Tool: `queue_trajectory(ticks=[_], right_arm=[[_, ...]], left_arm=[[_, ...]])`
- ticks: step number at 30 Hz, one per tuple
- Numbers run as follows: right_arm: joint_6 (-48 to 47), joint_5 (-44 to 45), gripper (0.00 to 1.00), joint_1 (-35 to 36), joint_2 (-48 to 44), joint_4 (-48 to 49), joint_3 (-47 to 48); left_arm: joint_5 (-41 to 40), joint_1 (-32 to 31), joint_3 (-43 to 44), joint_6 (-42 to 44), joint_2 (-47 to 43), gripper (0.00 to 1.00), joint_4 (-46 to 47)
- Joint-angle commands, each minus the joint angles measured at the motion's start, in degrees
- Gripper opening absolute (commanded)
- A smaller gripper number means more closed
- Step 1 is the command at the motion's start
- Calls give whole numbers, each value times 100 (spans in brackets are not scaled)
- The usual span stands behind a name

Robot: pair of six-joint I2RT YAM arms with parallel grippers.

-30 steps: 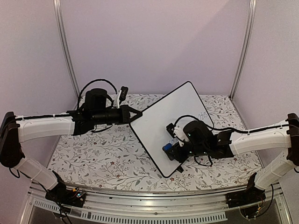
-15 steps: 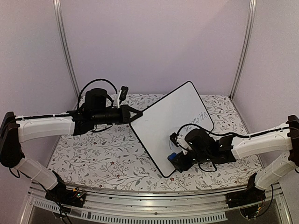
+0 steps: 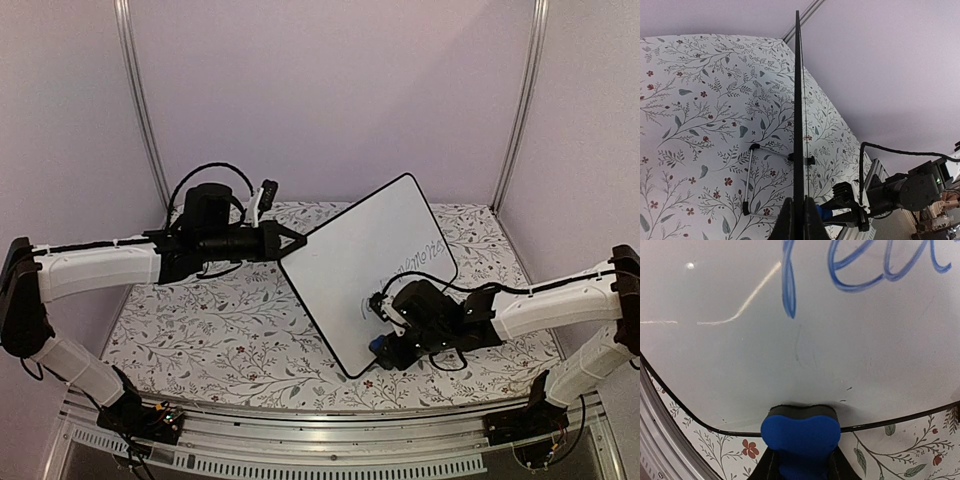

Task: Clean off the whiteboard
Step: Erase the whiteboard at the center of the board.

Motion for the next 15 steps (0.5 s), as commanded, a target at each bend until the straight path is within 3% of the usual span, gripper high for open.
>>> queue_trajectory(ticks=[1,10,15], right_arm=[[-136,730,16,-49,403,-100,631],[-784,868,16,-451,1008,254,1777],[-980,937,15,-552,1110,465,2020]], left_arm=[[328,-172,439,328,109,0,-161],[183,-172,1184,587,346,0,-908],[129,-121,1024,685,386,0,-876]])
